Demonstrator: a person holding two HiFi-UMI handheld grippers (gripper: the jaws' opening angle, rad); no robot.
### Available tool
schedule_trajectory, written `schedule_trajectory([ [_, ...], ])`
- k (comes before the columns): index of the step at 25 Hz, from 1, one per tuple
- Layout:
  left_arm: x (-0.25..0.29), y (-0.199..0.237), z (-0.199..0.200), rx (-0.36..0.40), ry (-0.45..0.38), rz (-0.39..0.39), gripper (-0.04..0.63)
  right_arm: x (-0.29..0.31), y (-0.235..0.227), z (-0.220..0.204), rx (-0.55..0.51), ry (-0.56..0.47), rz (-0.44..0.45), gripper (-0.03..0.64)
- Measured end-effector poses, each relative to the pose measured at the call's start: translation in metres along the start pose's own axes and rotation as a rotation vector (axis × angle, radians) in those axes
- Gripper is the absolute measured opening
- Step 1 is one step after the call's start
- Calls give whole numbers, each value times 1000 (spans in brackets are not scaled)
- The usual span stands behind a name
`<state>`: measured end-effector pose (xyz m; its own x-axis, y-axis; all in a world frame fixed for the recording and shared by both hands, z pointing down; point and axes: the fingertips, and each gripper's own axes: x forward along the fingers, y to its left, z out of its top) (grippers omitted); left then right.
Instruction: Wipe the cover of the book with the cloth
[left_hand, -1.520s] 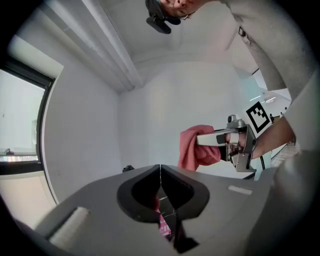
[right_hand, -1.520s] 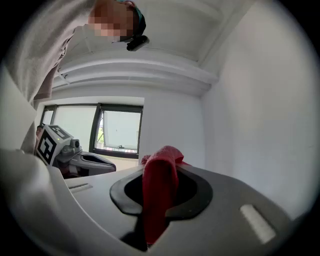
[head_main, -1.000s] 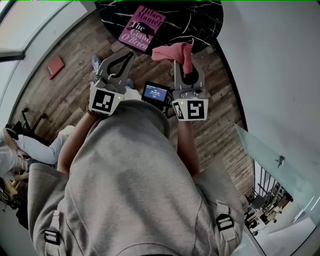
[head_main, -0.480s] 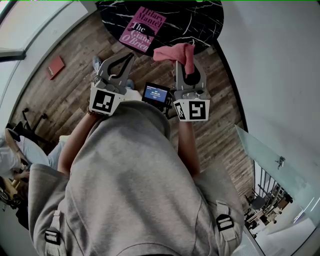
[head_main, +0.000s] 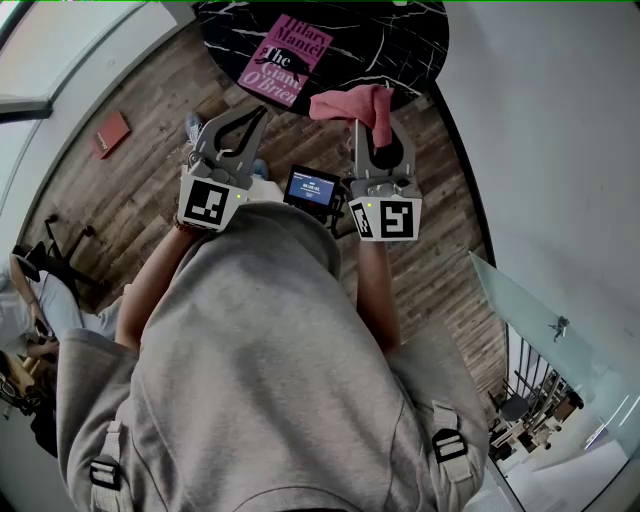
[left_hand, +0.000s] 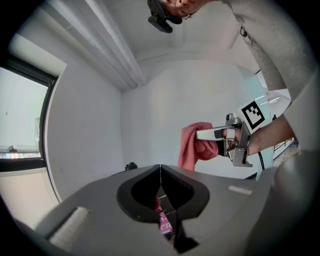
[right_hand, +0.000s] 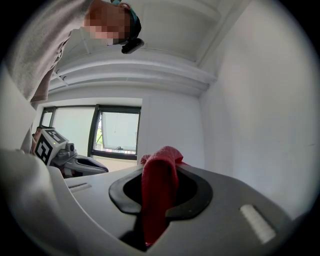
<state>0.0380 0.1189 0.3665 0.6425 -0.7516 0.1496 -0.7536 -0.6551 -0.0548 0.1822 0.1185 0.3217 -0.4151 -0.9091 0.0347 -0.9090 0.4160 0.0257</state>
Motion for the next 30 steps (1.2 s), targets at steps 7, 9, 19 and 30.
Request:
schedule_trajectory([
  [7,5,1,-1,1,9,-1,6,5,-7,2,-1,-5,0,87],
  [9,6,1,-1,-3,11,1,6,6,-9,2,-2,-3,-1,87],
  [19,0,18,7,-4,41,19,6,16,-15,10,-4,19,10,87],
  [30,28,68,-14,-23,40,-59,6,74,-18,-15,-121,203,28,89],
])
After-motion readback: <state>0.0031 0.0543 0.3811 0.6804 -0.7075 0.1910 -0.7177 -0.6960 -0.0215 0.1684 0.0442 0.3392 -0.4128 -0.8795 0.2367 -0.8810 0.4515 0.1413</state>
